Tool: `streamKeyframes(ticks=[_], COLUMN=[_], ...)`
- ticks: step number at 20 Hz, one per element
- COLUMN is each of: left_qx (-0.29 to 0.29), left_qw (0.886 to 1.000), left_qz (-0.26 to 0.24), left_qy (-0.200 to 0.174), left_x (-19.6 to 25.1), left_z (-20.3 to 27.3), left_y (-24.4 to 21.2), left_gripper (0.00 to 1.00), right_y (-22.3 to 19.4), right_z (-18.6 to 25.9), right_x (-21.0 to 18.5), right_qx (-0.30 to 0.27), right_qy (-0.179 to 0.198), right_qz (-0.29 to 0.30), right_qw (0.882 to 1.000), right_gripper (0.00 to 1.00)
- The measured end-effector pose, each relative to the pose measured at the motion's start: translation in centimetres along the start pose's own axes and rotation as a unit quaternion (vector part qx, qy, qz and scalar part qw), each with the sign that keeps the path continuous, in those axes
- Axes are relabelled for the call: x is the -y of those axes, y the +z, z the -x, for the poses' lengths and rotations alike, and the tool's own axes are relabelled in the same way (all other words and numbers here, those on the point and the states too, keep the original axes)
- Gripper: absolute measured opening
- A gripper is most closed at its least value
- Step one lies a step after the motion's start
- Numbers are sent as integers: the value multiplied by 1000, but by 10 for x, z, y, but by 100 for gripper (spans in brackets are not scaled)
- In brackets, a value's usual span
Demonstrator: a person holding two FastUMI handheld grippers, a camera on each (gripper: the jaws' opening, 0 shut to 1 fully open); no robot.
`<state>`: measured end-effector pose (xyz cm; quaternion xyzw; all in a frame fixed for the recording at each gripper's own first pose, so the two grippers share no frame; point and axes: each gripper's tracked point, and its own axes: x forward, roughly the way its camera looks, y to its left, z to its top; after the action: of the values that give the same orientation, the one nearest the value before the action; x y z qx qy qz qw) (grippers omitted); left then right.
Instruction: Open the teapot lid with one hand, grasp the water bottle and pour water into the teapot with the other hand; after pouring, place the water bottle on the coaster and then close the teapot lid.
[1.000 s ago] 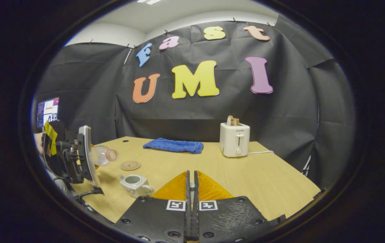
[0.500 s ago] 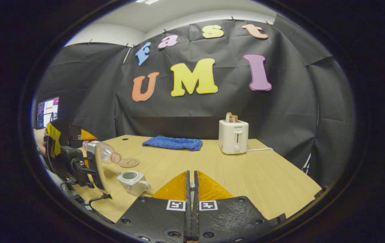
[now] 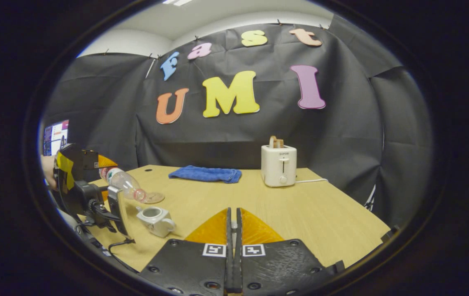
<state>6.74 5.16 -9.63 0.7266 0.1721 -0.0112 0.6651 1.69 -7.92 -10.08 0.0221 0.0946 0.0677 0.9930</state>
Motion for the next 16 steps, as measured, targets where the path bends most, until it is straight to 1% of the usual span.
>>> streamKeyframes(ticks=[6, 7, 8, 16], left_qx=[-4, -4, -4, -9], left_qw=[999, 999, 999, 996], left_qz=[-34, -37, -41, -74], left_qy=[20, 22, 24, 38], left_x=[-8, -8, -9, -19], left_z=[-1, -1, -1, -1], left_y=[2, 2, 3, 3], left_gripper=[76, 80, 76, 76], right_y=[0, -1, -1, -1], right_z=[0, 0, 0, 1], right_x=[1, 2, 2, 2], right_qx=[1, 1, 0, 1], right_qy=[1, 1, 1, 4], right_qz=[-1, -1, -1, -1], right_qw=[1000, 1000, 1000, 1000], right_gripper=[0, 0, 0, 0])
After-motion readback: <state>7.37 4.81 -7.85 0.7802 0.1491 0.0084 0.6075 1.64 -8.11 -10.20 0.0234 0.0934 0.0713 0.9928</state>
